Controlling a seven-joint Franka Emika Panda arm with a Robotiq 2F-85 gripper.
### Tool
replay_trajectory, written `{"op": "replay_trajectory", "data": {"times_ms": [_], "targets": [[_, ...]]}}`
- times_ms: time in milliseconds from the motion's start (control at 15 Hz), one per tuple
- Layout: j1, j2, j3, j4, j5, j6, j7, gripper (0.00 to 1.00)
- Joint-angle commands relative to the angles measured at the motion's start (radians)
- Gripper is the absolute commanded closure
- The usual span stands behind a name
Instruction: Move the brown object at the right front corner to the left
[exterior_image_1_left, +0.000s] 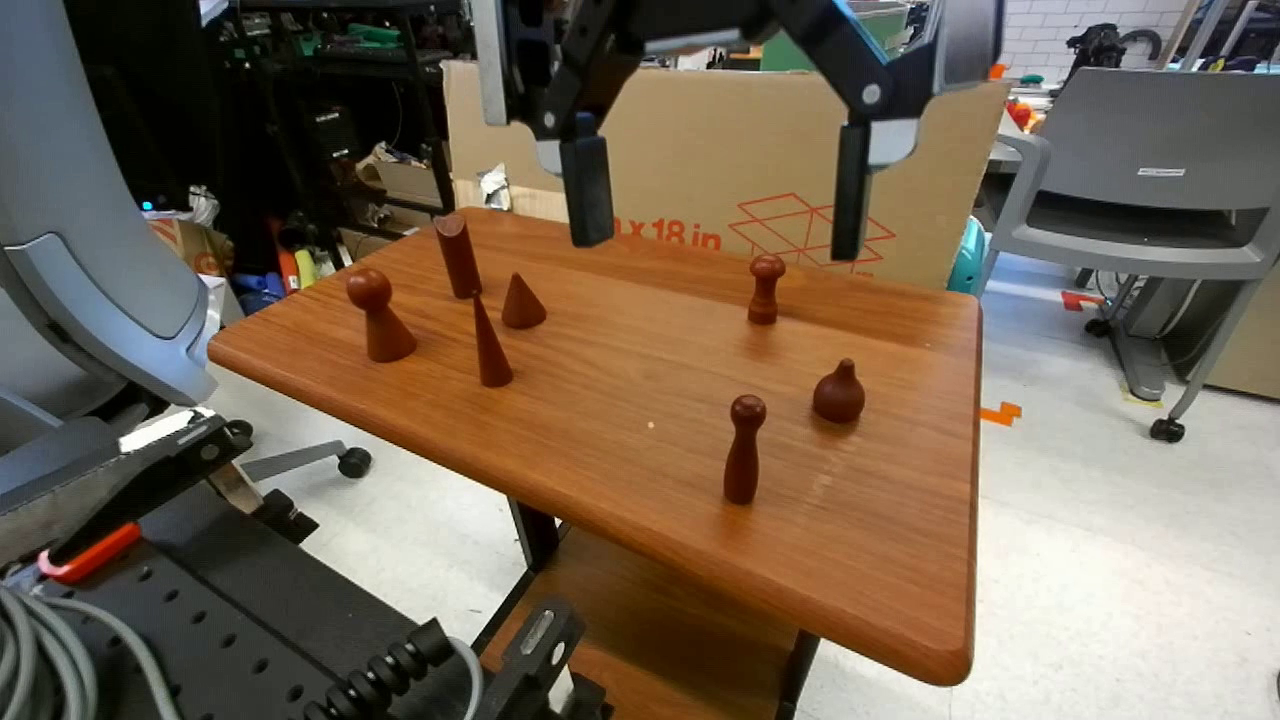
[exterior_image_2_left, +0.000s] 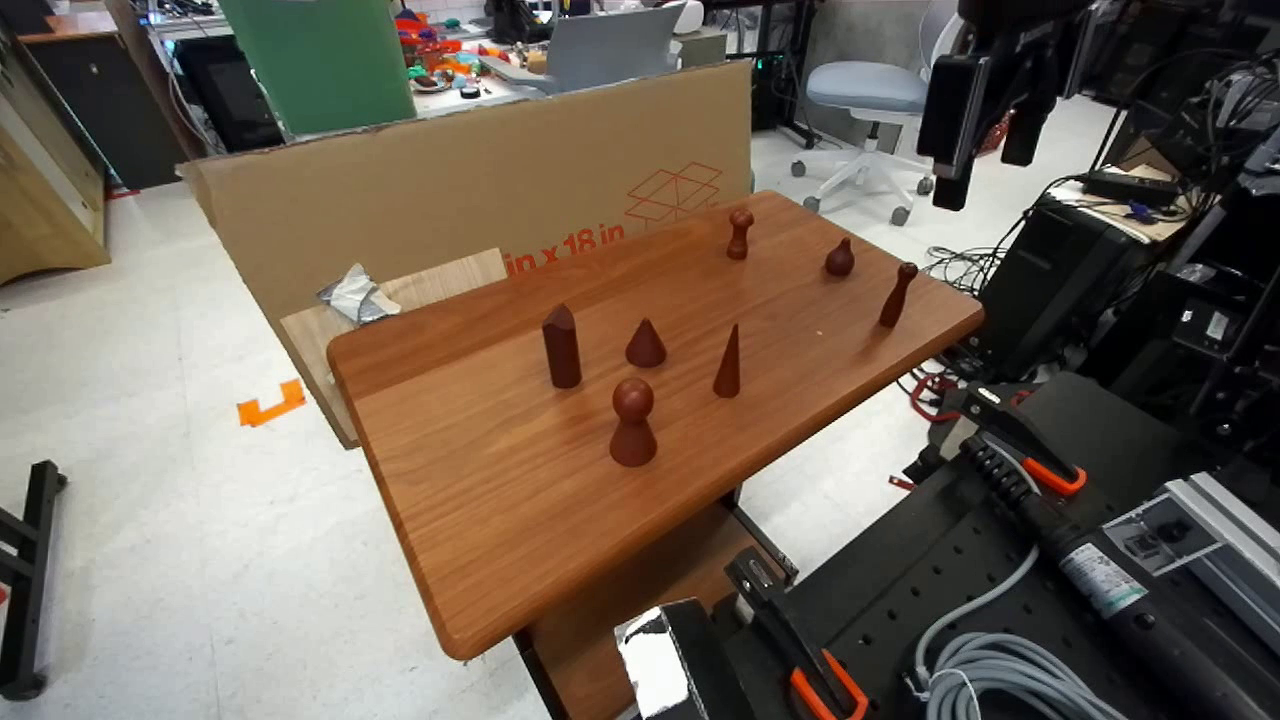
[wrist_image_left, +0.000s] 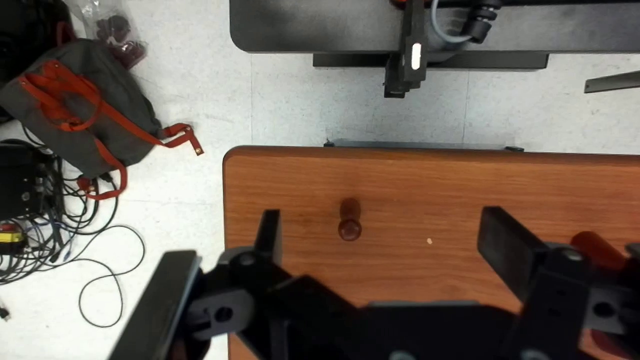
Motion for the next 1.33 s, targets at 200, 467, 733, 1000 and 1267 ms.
{"op": "replay_trajectory", "data": {"times_ms": [200, 467, 733, 1000, 1267], "targets": [[-0.008, 0.154, -0.008, 0.109, -0.017, -0.019, 0.004, 0.0], [-0.011, 0.229, -0.013, 0.159, -0.012, -0.027, -0.005, 0.0], [-0.006, 0.3, -0.013, 0.21, -0.018, -0.035, -0.005, 0.0], [0.004, 0.356, -0.015, 0.248, -0.04, -0.036, 0.007, 0.0], [0.013, 0.402, -0.02, 0.276, -0.073, -0.033, 0.011, 0.25]]}}
